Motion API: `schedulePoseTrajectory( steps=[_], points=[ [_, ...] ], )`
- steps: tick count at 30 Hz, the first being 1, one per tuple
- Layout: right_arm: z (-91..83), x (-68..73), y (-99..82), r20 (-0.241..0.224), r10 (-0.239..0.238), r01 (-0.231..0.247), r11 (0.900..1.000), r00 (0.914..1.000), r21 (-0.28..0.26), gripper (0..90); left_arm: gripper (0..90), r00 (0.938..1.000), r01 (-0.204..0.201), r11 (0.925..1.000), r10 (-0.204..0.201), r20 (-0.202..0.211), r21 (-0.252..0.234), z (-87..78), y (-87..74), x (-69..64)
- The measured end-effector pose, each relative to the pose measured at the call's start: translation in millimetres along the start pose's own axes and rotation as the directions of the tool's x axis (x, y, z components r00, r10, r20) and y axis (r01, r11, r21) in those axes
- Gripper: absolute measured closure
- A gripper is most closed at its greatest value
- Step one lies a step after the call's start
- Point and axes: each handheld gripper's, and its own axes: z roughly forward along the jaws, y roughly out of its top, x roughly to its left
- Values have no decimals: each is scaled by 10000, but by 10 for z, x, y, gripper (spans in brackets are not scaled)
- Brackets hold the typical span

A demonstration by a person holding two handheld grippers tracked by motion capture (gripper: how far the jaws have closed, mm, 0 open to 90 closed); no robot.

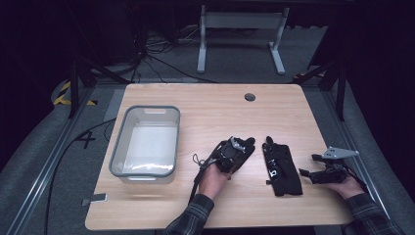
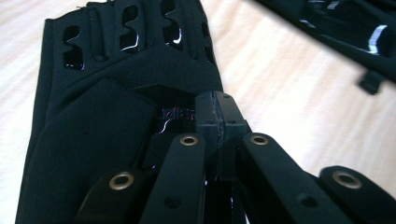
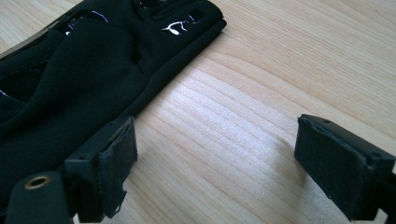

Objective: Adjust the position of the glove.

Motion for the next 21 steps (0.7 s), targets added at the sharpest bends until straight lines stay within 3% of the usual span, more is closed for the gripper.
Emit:
schedulePoseTrajectory(
  steps=[5, 9, 13, 16, 21],
  points=[
    [0, 0, 0, 3, 1, -1, 10000, 10000, -1, 135, 898, 9998, -134, 9999, 134, 136, -31, 15, 21, -77],
    [-1, 1, -1, -3, -3, 3, 10000, 10000, 0, 135, 899, 9999, -150, 9992, 152, 58, -359, -124, 39, -63],
    [-1, 2, -1, -3, 3, -3, 10000, 10000, 2, 135, 899, 9989, -185, 9985, 162, -451, -518, -326, -3, -6],
    [-1, 2, -1, -4, -2, 2, 10000, 10000, 2, 135, 899, 9958, 60, 9983, -112, -905, -585, -440, -87, 77],
    [-1, 1, -1, -4, -6, 6, 10000, 10000, 6, 135, 899, 9904, 430, 9972, -507, -1288, -619, -480, -157, 182]
  ],
)
